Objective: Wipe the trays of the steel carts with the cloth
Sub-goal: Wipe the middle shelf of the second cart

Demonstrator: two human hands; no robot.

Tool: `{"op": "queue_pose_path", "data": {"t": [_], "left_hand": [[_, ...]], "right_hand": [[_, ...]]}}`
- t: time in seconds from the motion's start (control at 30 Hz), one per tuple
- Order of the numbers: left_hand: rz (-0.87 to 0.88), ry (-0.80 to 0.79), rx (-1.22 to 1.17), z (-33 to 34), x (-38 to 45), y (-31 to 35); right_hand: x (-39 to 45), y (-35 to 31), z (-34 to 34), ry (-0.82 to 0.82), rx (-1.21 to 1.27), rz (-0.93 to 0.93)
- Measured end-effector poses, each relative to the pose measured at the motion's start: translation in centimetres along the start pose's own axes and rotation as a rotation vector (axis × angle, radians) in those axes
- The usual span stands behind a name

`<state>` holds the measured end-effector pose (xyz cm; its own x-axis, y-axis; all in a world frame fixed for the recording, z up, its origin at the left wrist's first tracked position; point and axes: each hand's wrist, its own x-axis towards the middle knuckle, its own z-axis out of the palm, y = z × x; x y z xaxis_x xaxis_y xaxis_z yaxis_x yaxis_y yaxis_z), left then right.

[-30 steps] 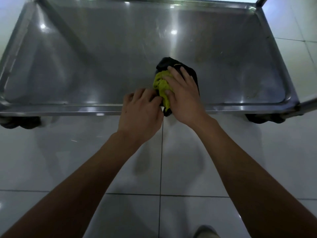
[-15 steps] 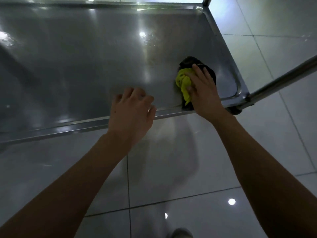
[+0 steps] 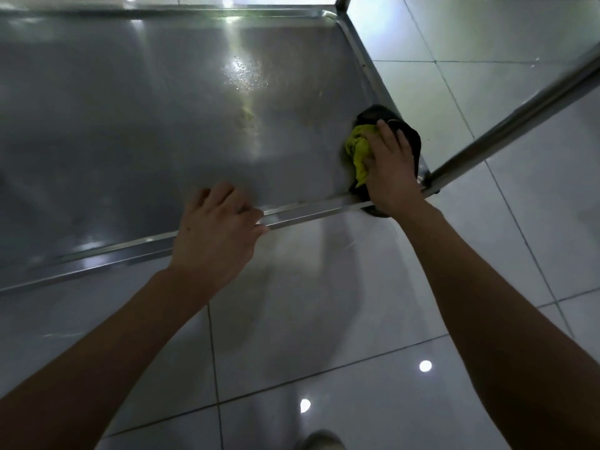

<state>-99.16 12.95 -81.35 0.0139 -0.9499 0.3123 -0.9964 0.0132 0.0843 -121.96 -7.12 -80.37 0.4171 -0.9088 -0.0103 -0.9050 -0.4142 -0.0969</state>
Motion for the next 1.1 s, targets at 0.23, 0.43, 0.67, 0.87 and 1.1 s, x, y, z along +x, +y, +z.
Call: {"op": "queue_pose_path", "data": {"t": [0.23,0.43,0.67,0.87,1.1], "left_hand": [[0.002,0.018,-0.044,-0.9,-2.7,-1.5],[0.007,0.015,-0.082,-2.2,-5.7,-3.1],[-0.157,-0.017,-0.141,-4.7,-10.0,-8.2],[-0.223,-0.109,-0.081,-6.4,-13.6,-11.6],[-0.354,-0.059,-0.074,-6.7,-14.8,-12.9]], "right_hand": [[-4.1,-5.0,0.8,0.064,0.035,-0.061],[-7.1,-12.0,1.6,0.010,0.067,-0.055],[-9.9,-19.1,3.1,-0.028,0.128,-0.096],[-9.6,-26.6,4.1,-0.090,0.122,-0.255],[-9.2,-31.5,4.7,-0.072,0.220,-0.355]]}}
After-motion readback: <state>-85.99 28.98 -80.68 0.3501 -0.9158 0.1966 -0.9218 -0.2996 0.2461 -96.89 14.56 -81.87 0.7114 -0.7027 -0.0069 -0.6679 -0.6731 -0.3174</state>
